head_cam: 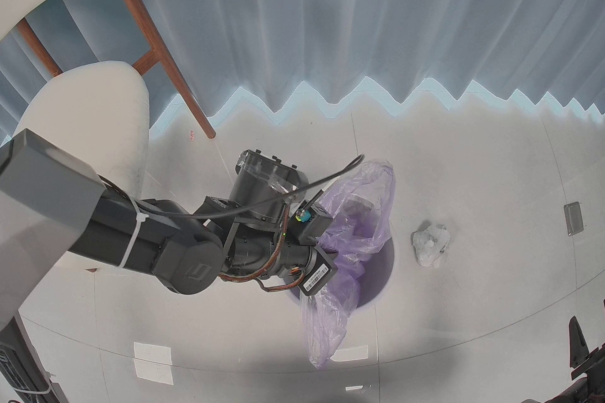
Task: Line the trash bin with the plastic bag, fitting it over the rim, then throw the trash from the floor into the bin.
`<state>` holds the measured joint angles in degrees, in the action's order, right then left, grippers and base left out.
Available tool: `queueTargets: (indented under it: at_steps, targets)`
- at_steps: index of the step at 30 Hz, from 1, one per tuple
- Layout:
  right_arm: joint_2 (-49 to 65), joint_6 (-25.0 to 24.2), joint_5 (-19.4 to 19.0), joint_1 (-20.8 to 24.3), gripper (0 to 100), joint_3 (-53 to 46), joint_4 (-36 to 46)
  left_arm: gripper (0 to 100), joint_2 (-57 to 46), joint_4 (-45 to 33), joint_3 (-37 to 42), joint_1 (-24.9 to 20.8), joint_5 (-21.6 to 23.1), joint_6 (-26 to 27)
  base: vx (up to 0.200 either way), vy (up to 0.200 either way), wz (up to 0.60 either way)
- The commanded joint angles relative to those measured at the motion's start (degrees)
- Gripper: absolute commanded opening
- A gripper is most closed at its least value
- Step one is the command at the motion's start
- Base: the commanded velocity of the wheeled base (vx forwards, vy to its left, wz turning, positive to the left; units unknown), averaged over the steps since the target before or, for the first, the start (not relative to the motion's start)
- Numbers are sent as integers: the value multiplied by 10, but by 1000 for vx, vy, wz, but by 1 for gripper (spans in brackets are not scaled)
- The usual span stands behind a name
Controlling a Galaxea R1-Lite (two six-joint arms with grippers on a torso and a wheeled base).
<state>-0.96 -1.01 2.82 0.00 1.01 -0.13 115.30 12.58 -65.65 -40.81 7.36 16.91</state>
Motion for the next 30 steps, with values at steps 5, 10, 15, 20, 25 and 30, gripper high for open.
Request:
queueTargets:
  at_steps: [5,10,15,20,25,30]
  targets:
    - [10,11,-3,0,100,-10,0,0,-11,159,116,-11,-13,50,0,0,0]
    - [9,32,-23,1,100,-10,1,0,-34,190,163,-1,-9,36,0,0,0]
    - [10,36,-26,1,100,-10,-1,0,-32,204,166,0,-9,37,0,0,0]
    - [10,39,-32,0,100,-10,-1,0,-19,210,161,-4,-9,36,0,0,0]
    - [10,39,-31,0,100,-10,-2,0,-18,210,165,-13,-8,35,0,0,0]
    - [10,37,-17,0,100,-10,-9,0,-26,211,166,-6,-9,35,0,0,0]
